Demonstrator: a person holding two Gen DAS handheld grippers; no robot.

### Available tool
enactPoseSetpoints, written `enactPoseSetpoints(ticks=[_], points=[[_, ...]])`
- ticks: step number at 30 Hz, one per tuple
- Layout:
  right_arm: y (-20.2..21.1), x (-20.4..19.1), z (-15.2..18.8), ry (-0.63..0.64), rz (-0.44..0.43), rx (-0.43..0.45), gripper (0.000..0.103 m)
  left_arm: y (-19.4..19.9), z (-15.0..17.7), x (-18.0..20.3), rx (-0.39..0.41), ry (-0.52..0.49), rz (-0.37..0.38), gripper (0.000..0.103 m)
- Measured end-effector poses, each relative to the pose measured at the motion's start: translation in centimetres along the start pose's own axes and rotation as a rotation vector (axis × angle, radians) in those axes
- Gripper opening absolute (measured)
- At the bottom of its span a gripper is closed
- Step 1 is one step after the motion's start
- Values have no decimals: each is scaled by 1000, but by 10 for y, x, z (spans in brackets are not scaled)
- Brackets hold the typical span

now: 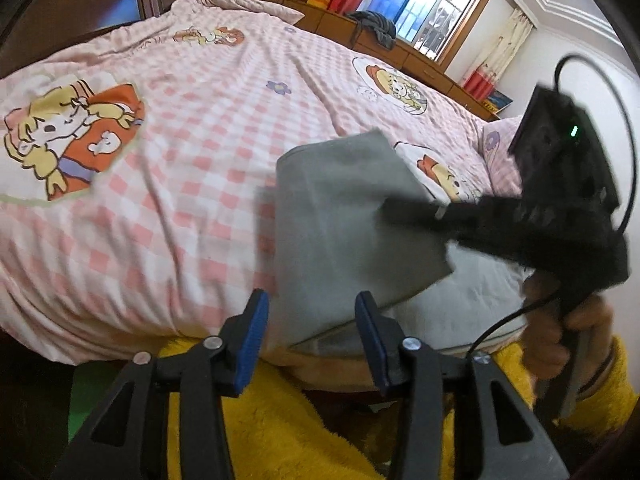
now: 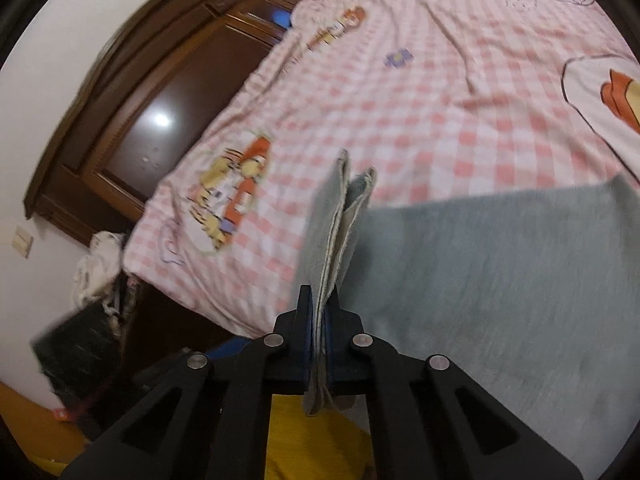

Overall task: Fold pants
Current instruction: 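Fold the held sweatpants over onto the stack with the right gripper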

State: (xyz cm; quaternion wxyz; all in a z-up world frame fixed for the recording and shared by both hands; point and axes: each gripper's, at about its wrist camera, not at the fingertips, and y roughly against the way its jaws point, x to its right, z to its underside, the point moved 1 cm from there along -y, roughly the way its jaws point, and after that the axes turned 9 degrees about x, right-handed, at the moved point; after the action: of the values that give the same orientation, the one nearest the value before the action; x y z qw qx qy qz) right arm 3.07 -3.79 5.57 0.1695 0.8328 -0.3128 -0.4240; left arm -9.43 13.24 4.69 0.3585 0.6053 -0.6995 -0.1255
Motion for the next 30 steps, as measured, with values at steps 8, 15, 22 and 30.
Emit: enactPoseSetpoints(ticks=[8,15,22,30], points=[[38,-20,-18,17,-29,74,5,-9,17,19,-57,-35,10,61],[84,-21,-32,47,7,157,5,-35,10,57,-72,-81,22,61],[145,-18,-51,79,28,267,5,-54,15,105,-87,-178,8,66],[229,7,-63,105,126,404,5,-79,40,148,-148,-305,8,66]])
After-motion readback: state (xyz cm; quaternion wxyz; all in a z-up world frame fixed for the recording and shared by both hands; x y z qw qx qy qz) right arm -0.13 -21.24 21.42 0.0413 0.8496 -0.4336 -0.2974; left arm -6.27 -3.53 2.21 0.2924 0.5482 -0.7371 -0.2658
